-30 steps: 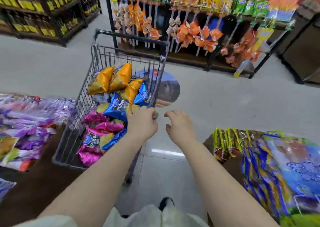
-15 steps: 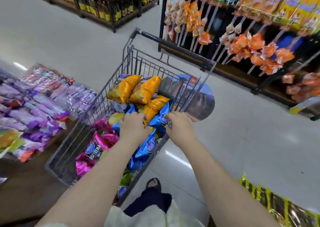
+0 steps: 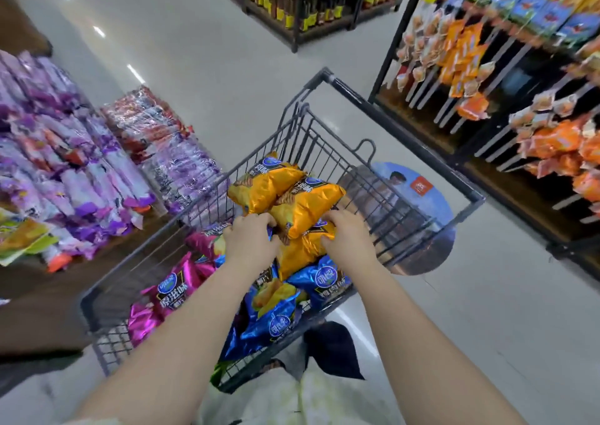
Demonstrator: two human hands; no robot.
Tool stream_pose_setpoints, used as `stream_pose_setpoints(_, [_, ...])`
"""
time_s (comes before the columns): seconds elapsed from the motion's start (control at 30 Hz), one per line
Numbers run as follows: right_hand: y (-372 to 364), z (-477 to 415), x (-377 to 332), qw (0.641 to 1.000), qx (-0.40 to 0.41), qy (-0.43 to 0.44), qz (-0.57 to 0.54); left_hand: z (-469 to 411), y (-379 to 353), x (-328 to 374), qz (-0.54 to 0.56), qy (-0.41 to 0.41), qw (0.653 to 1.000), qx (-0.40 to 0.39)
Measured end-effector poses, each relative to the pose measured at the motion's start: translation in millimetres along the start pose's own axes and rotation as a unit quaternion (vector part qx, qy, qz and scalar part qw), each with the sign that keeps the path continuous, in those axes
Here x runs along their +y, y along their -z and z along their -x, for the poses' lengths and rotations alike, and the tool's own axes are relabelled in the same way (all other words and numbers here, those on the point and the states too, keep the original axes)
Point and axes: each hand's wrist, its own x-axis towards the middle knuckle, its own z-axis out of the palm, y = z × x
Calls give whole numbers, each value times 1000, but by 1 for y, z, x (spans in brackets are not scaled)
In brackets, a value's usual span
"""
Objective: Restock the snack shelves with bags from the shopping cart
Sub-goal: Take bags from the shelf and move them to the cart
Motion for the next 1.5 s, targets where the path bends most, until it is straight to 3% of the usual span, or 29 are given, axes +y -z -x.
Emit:
stream_pose_setpoints(0.17, [-2,-56,32,998,-59,-23,-26,-35,-26,12,38,84,996,-20])
stream_pose_setpoints(0.27, [1,-82,49,979,-86,-77,-165,-55,-45,19,159,169,971,-54])
stream_pose_setpoints(0.33, [-5,-101,58,952,-121,-127,-253,-73,-55,20,286,261,918,-83])
stream_pose_setpoints(0.4, [-14,-116,62,906,-149,-192,-347,-87,-63,27,459,373,799,-104])
stream_pose_setpoints(0.47, [-25,-129,64,852,-167,-254,-426,-95,-67,35,577,428,685,-120])
stream_pose_setpoints(0.5, [-30,-135,64,828,-175,-275,-456,-96,-67,40,600,435,662,-116])
stream_pose_setpoints(0.6, [-39,-148,65,770,-199,-307,-523,-99,-74,48,614,439,646,-110])
stream_pose_setpoints(0.7, [-43,-156,67,674,-212,-357,-611,-102,-77,47,655,476,576,-110])
stream_pose_setpoints(0.77, [-44,-155,68,645,-221,-366,-634,-103,-80,50,661,481,565,-110])
stream_pose_setpoints(0.93, [-49,-148,66,666,-183,-371,-620,-98,-90,80,667,459,582,-77])
stream_pose_setpoints(1.13, [-40,-139,66,693,-162,-394,-582,-69,-84,68,725,407,548,-86])
stream_pose_setpoints(1.33, [-37,-127,66,740,-250,-280,-558,-29,-70,18,749,408,521,19])
stream_pose_setpoints(1.5, [-43,-119,40,785,-320,-199,-492,17,-68,4,738,385,552,42])
